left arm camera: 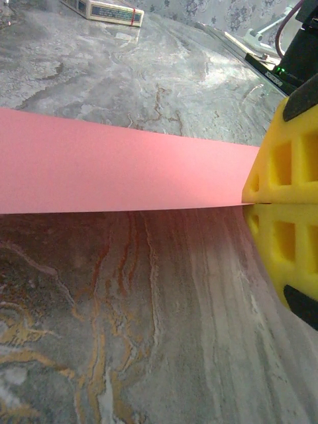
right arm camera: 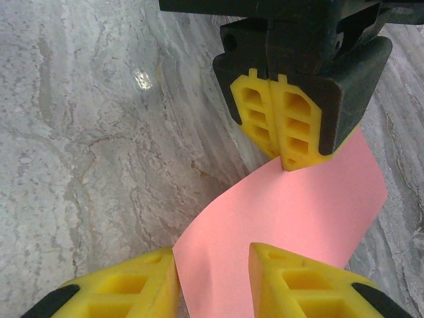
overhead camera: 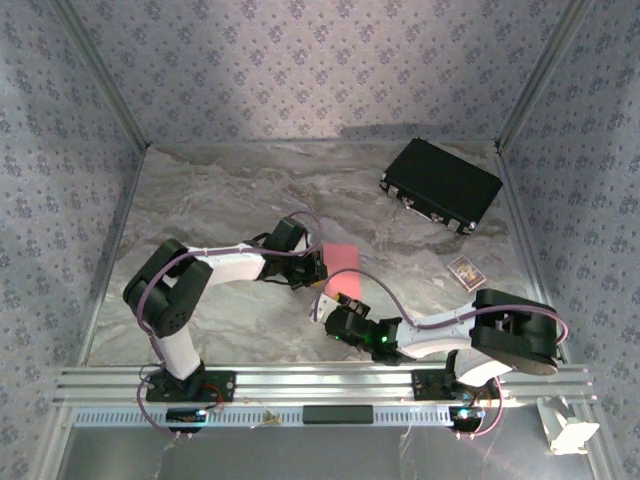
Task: Fold a paper plane with a square sheet of paper (pick it up from the middle)
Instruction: Third fold the triangle at the center of the table.
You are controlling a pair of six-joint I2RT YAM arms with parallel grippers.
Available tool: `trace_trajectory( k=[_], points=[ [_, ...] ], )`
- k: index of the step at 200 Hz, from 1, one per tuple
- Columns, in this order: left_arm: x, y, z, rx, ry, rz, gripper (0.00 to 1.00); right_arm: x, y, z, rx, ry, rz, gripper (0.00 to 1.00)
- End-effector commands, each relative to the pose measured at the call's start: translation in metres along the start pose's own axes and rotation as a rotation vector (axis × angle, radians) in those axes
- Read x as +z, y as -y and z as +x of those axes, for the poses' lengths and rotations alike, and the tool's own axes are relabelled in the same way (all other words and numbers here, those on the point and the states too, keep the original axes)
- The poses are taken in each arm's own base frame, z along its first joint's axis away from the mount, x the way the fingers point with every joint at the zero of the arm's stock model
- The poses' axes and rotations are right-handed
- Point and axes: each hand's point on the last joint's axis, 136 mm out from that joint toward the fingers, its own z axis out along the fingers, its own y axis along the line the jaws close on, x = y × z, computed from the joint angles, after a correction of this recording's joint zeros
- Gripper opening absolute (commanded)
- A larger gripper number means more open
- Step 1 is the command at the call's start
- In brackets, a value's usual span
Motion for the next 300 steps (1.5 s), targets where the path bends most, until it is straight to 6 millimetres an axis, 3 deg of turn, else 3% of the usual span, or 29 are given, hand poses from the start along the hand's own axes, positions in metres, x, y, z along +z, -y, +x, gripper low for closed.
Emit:
trace_trajectory(
  k=[1,69,170,187,223,233,268,300],
  points=[
    [-0.009,0.005,0.001,-0.002,0.008,0.011,0.05,-0.001,0.003,-0.001,0.037,0.01,0.002,0.32],
    [-0.009,0.004,0.001,-0.002,0.008,0.008,0.05,-0.001,0.005,0.001,0.056,0.006,0.002,0.24],
    [-0.02,0.003,-0.005,0.014,0.056,-0.007,0.1,-0.003,0.006,0.001,0.088,0.008,-0.021,0.0],
    [-0.025,0.001,-0.007,0.019,0.085,-0.017,0.16,-0.003,0.008,0.002,0.111,0.001,-0.019,0.0],
    [-0.05,-0.005,-0.016,0.039,0.208,-0.065,0.39,-0.008,0.02,0.003,0.262,-0.005,-0.011,0.0],
    [-0.055,-0.007,-0.017,0.043,0.223,-0.076,0.41,-0.011,0.027,0.004,0.322,-0.016,0.003,0.0],
    [-0.067,-0.01,-0.022,0.041,0.252,-0.08,0.44,-0.021,0.021,0.01,0.399,-0.067,-0.153,0.0],
    [-0.066,-0.007,-0.024,0.041,0.248,-0.07,0.44,-0.024,0.028,0.006,0.523,-0.076,-0.241,0.0]
  ],
)
